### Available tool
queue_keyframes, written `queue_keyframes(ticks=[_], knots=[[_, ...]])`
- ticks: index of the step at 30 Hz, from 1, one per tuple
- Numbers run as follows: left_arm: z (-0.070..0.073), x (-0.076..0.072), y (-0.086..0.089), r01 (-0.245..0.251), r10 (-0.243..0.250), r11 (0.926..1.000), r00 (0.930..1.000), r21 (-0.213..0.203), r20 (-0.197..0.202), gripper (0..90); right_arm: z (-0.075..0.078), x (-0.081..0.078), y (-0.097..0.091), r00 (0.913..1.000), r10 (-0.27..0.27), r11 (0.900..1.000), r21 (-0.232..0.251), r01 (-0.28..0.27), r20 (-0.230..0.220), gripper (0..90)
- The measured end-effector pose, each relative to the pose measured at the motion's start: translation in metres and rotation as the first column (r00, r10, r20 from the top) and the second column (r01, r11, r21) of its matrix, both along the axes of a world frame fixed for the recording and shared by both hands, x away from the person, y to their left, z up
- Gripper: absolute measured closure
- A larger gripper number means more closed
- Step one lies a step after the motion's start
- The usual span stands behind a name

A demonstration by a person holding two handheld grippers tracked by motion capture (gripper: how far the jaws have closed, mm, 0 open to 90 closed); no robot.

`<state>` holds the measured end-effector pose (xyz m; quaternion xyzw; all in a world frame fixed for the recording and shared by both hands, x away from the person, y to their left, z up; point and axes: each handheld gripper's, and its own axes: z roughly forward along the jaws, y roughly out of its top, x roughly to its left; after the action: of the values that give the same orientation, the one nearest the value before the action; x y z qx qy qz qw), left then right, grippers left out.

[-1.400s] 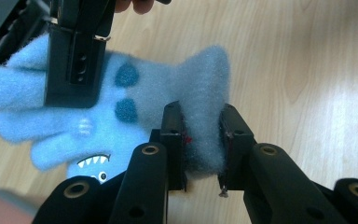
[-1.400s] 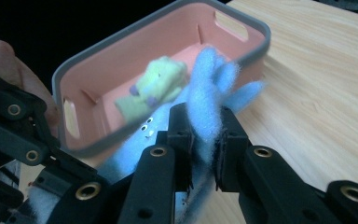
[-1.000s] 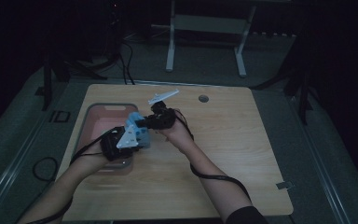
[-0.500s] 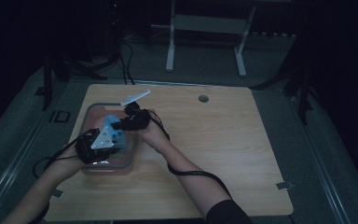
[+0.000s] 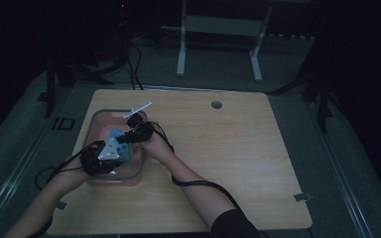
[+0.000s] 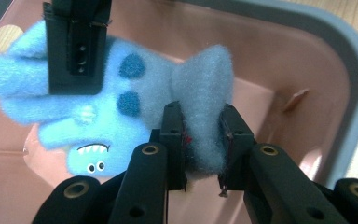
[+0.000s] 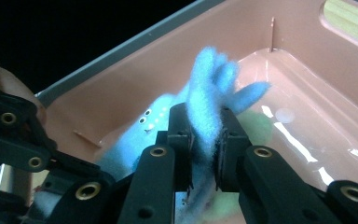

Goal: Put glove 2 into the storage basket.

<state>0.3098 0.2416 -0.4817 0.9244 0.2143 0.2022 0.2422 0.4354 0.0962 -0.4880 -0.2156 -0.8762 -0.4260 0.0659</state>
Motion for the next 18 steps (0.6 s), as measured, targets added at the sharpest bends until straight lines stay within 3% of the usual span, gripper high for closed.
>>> queue_keyframes(ticks=[9,17,18], knots=[[-0.009,0.007,0.001,-0.016,0.016,0.9998,0.9994,0.009,-0.029,75.7,-0.004,0.002,0.01,1.0,-0.004,0.9988,-0.048,0.004,-0.001,77.2],[-0.011,0.009,-0.001,-0.014,0.015,0.9997,0.9985,0.021,-0.052,71.6,-0.002,0.004,0.01,0.9985,-0.042,0.9979,-0.048,0.043,0.037,54.2],[-0.011,0.01,-0.001,-0.021,0.022,0.9996,0.9983,0.02,-0.054,65.9,0.001,0.006,0.007,0.9973,-0.061,0.997,-0.044,0.063,0.042,48.1]])
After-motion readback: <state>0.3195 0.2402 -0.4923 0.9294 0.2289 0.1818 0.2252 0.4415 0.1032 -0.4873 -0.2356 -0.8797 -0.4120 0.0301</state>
